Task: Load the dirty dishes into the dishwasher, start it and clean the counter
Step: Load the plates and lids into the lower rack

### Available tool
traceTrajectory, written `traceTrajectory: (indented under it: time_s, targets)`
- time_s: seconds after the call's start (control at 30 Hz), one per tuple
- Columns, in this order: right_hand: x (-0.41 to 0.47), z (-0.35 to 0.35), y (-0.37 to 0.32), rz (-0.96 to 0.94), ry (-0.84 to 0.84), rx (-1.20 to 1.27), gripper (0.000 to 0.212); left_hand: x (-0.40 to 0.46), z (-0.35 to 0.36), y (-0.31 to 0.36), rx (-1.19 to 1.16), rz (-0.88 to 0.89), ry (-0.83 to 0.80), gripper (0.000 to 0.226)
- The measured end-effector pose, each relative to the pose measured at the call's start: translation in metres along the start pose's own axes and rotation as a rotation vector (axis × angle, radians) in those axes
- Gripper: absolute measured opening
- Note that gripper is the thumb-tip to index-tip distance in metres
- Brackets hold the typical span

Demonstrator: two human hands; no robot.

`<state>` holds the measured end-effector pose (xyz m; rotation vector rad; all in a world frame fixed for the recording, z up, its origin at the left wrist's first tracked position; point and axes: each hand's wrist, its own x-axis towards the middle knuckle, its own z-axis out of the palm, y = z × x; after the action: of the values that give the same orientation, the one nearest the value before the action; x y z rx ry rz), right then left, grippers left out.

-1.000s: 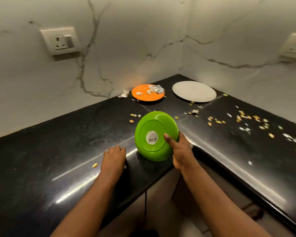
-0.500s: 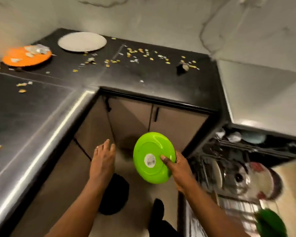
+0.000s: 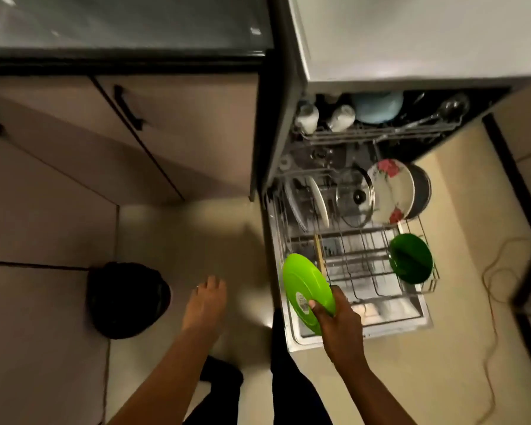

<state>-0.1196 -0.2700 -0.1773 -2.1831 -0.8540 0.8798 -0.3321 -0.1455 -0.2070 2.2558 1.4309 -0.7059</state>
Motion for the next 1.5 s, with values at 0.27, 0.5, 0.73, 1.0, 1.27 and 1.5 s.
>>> traceTrajectory:
  time_s: [0.27, 0.5, 0.73, 1.0, 1.27, 1.5]
  targets:
    - [0.046, 0.056, 0.086, 0.038, 0.126, 0.049, 0.014, 0.116, 0.096, 0.094, -0.096, 0.092, -0.105, 0.054]
    - [0.101, 0.102, 0.139, 0.058, 0.158, 0.027, 0.02, 0.201, 0.151, 0.105, -0.201, 0.177, 0.029, 0.068]
    - [0.137, 0.114, 0.182, 0.115, 0.171, -0.046, 0.016, 0.251, 0.15, 0.117, -0.183, 0.332, 0.081, 0.083]
    - [0.185, 0.103, 0.199, 0.223, 0.134, 0.007, 0.046, 0.272, 0.167, 0.122, -0.071, 0.436, 0.131, 0.08]
    - [0.179, 0.086, 0.193, 0.163, 0.108, 0.006, 0.038, 0.272, 0.17, 0.129, -0.058, 0.403, 0.128, 0.07]
    - [0.186, 0.108, 0.206, 0.233, -0.019, -0.225, 0.053, 0.268, 0.166, 0.128, -0.07, 0.404, 0.097, 0.082]
